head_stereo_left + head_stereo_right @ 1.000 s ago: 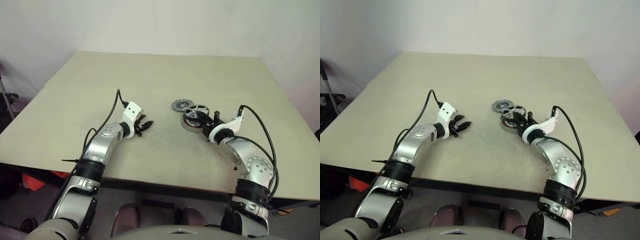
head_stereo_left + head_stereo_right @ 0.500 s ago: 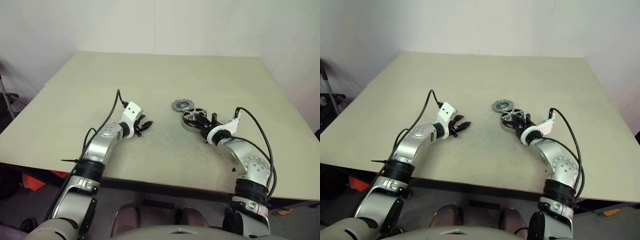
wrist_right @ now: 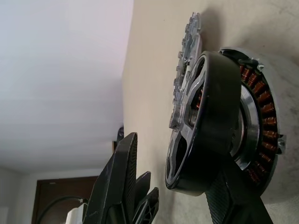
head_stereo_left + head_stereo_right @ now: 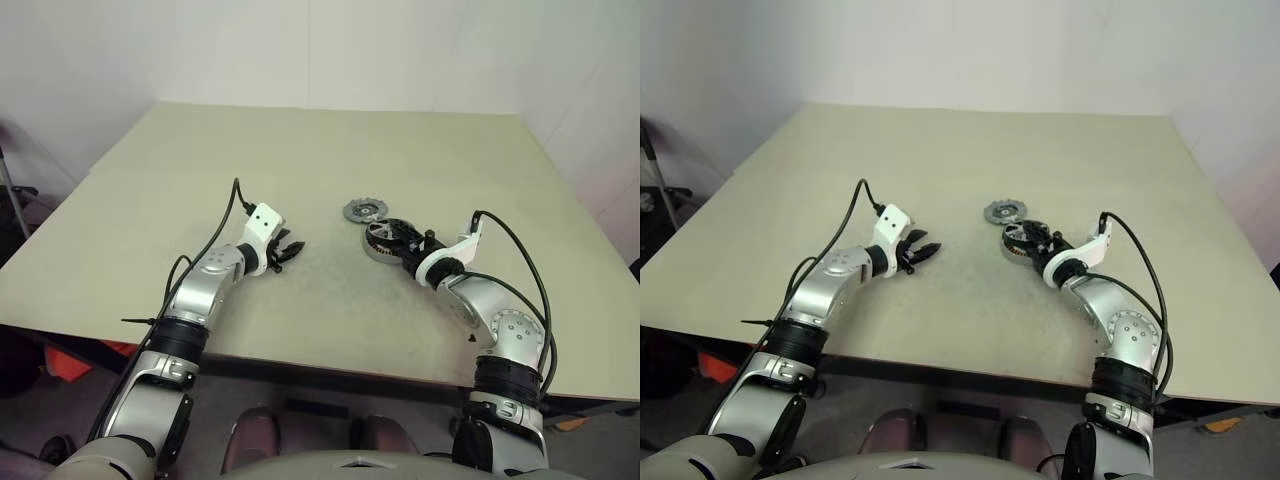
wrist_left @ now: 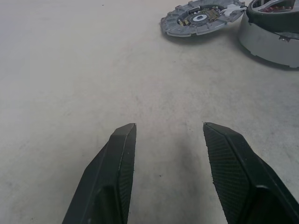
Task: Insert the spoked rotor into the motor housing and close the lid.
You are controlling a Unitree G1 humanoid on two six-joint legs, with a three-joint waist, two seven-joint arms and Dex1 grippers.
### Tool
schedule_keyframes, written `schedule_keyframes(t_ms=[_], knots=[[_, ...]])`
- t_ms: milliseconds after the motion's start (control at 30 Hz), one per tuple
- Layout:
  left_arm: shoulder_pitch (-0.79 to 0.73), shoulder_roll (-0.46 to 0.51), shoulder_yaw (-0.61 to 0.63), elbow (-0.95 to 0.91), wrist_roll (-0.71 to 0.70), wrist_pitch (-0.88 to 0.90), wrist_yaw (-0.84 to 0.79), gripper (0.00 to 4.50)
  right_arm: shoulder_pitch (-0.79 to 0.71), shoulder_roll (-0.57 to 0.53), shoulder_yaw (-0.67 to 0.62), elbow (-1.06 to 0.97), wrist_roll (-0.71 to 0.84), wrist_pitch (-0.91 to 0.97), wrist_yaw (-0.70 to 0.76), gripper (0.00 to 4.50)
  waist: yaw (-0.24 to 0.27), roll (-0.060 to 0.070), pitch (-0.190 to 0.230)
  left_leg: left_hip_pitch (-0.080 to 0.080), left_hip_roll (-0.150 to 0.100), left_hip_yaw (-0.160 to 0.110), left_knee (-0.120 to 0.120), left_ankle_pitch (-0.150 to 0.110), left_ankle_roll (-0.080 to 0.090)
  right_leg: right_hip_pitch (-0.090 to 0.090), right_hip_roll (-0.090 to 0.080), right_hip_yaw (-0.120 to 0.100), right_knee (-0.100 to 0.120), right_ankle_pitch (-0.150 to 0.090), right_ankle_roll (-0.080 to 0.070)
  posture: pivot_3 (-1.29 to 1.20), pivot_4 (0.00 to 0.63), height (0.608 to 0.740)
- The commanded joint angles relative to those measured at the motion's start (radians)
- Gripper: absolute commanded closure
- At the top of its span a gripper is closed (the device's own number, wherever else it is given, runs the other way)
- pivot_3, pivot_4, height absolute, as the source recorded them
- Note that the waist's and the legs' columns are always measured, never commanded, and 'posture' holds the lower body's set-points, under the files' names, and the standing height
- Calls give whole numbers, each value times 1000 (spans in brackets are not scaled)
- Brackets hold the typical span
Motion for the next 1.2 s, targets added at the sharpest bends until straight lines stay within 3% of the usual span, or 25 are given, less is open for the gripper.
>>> schedule_keyframes(t_ms=[33, 800, 1200], knots=[[-28, 7, 2, -15, 2, -22, -3, 2072, -2, -24, 4, -64, 8, -1, 29, 2211, 0, 0, 0, 0, 0, 0, 0, 0, 0, 0, 0, 0, 0, 0, 0, 0, 0, 740], [-40, -2, -3, 2, 1, -24, -12, 2072, 60, -120, 53, -153, -44, 20, 91, 2211, 2, 0, 0, 0, 0, 0, 0, 0, 0, 0, 0, 0, 0, 0, 0, 0, 0, 740], [-50, -10, -10, 14, 1, -31, -18, 2072, 98, -185, 110, -233, -164, 31, 172, 2211, 3, 0, 0, 0, 0, 0, 0, 1, 0, 0, 0, 0, 1, 0, 0, 0, 0, 740]])
